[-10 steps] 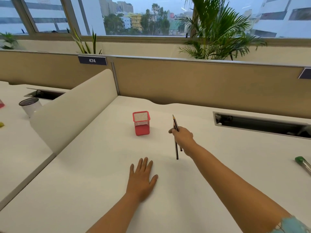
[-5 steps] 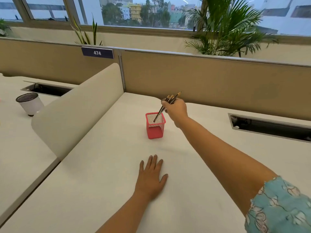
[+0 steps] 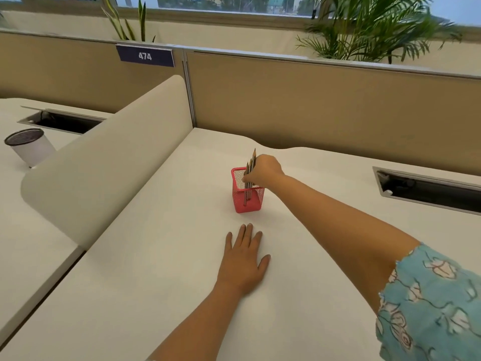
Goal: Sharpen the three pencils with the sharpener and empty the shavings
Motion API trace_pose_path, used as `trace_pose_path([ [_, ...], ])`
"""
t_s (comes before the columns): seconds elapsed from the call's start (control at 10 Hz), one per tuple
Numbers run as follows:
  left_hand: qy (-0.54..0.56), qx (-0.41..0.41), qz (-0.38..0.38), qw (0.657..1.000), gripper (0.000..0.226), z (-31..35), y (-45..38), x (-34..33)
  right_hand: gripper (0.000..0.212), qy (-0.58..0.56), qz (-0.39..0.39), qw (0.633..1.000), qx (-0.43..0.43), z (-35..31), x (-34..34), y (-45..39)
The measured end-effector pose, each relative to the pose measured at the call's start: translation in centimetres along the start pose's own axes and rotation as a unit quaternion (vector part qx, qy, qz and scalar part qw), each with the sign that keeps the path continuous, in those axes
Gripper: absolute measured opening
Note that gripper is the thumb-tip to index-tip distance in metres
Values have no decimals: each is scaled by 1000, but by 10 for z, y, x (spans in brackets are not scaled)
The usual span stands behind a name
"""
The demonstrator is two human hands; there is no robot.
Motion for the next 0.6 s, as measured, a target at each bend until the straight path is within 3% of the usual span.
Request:
trace_pose_path([
  [0.2, 0, -4, 7, 1000, 71, 0, -2, 0, 37, 65, -49, 997, -1, -2, -16, -15],
  [0.3, 4, -6, 36, 999, 67, 0, -2, 1, 31, 78, -55, 995, 6, -2, -22, -20],
  [0.4, 7, -6, 25, 1000, 78, 1, -1, 2, 16, 82, -54, 995, 6, -1, -25, -22],
  [0.6, -2, 3, -1, 1000, 71, 2, 0, 4, 30, 83, -16, 996, 2, 4, -20, -27],
])
Point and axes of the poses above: each hand's wrist, its own y-axis away from the middle knuckle, its own x-axis out of the back of the hand, z = x × y, the point moved 6 cm from there along -y, towards the middle knuckle, and after that the axes turned 6 degrees about -y, right-handed, at the moved point
